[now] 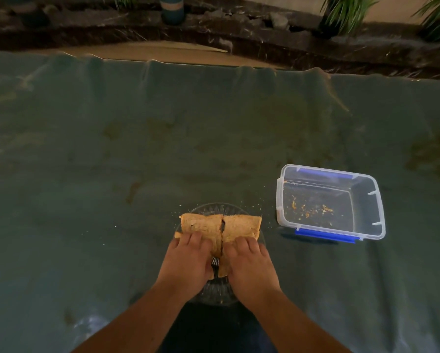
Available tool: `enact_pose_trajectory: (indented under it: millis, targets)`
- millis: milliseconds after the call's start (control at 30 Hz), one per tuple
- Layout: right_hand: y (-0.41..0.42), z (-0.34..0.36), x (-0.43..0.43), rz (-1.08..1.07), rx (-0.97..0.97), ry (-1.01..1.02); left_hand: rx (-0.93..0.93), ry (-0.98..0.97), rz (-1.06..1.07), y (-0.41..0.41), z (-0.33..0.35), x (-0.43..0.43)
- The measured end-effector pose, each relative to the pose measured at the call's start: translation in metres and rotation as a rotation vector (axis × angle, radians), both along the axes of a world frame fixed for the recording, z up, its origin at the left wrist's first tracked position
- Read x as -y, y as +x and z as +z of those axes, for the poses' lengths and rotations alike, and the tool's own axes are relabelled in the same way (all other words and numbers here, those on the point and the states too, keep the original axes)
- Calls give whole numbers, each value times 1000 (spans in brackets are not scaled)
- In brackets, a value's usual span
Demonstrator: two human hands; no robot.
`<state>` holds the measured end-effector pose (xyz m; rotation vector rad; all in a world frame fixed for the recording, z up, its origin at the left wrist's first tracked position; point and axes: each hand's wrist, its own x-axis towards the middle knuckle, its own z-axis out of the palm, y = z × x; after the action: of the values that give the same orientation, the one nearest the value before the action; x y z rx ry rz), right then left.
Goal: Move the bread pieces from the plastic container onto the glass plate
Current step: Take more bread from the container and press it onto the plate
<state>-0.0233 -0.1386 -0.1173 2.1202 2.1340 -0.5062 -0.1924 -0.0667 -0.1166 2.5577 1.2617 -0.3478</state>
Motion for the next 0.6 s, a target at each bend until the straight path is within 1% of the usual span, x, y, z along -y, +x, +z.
enact_pose_trajectory:
  millis: [100, 200, 267, 367, 467, 533, 600]
  targets:
    - [0, 4, -3, -6, -19, 7, -2, 5, -5, 1, 2, -2]
    - [7, 9, -12, -67, -22, 11, 41, 45, 11, -1, 5, -8]
    - [15, 11, -20, -85, -3, -39, -33, 35, 24, -2, 7, -15]
    - [22, 15, -31, -23, 82, -158, -205, 11, -11, -2, 9, -25]
    - [24, 17, -39, 13, 127, -194, -261, 2, -40, 2, 12, -29]
    - [26, 16, -41, 24, 122, -206, -256, 0, -45, 5, 13, -30]
    - [29, 14, -42, 29, 42, -234, -186, -22, -59, 6, 13, -32]
